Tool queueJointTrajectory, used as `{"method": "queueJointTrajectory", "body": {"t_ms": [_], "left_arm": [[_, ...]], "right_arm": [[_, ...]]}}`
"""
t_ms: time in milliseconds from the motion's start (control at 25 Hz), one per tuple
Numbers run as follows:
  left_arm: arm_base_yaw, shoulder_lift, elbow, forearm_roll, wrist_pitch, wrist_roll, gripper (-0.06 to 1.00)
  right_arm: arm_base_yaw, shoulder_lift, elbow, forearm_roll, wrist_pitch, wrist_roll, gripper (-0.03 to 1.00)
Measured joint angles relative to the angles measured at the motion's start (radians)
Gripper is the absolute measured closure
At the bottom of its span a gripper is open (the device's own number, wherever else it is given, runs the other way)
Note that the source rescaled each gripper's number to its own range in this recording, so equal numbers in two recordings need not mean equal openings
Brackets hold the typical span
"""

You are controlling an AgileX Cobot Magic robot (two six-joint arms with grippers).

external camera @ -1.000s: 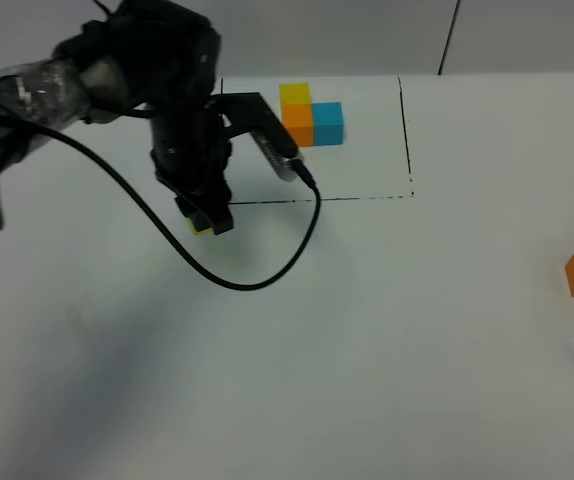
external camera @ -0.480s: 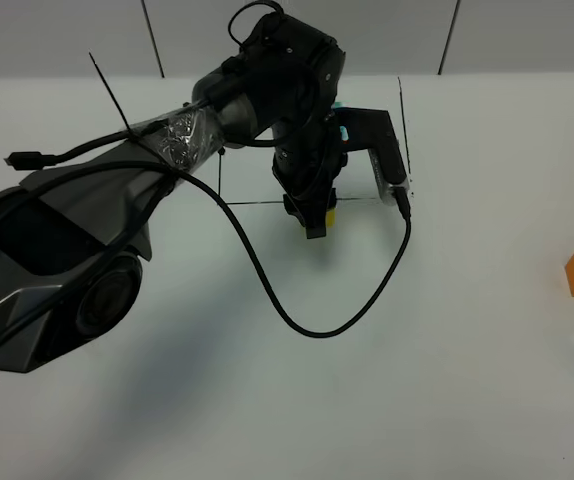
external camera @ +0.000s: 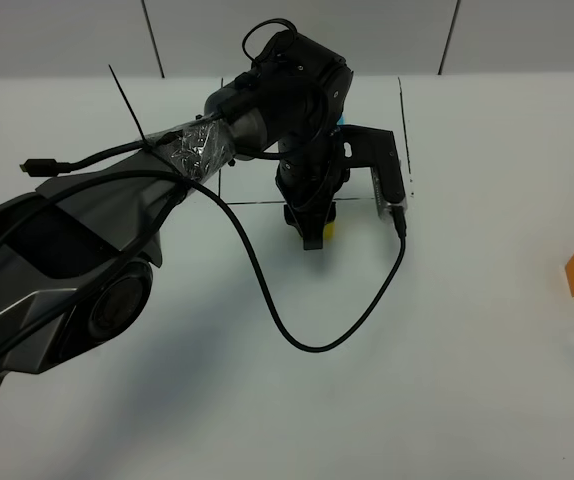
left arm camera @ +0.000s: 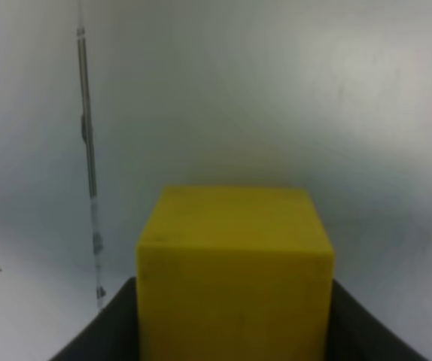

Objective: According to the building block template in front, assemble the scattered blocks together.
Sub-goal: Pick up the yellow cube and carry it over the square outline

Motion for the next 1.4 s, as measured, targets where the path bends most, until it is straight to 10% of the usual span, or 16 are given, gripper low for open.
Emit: {"method": "queueJointTrajectory", "body": {"t_ms": [1400], "left_arm": [[0.0,0.013,0.005,-0.019,0.0,0.052,0.94]], "right_arm": [[0.0,0.0,0.0,0.0,0.0,0.0,0.24]]}}
